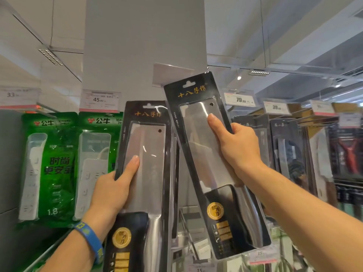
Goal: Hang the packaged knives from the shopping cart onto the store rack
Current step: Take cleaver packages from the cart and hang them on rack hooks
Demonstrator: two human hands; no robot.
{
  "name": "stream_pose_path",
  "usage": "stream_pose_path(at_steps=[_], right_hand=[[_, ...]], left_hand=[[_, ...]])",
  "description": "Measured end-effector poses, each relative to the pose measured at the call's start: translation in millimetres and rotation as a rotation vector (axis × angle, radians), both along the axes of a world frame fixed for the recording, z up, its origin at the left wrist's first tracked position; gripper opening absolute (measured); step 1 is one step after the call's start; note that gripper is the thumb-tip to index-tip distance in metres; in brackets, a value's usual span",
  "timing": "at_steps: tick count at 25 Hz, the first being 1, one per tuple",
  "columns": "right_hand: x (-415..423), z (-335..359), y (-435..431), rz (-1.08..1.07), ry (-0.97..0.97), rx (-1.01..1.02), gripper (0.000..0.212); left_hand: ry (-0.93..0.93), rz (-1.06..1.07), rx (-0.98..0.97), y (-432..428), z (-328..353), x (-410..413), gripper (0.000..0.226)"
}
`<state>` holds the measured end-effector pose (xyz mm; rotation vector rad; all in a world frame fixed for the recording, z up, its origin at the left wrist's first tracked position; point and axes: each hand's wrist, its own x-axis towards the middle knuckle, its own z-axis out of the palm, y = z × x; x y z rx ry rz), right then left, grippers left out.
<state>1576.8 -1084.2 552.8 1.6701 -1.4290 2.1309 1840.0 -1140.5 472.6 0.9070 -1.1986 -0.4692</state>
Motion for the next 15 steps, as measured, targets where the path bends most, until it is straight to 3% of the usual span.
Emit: stream_pose_path(at_steps=[3,7,15], right_hand=[[1,-1,-1,0.001,-0.011,0.005,0.065],[-1,-3,-4,-0.018,-0.020,0.017,0.068],[-11,-9,-2,-0.037,-0.044,0.018,0.070]], left_hand=[[-0.128,0.035,-0.061,5,6,-3,0.056],[-0.233,0.059,-0.087,-3,8,-8,0.077],[-0.061,-0.083,0.022,-5,1,-9,0.072]])
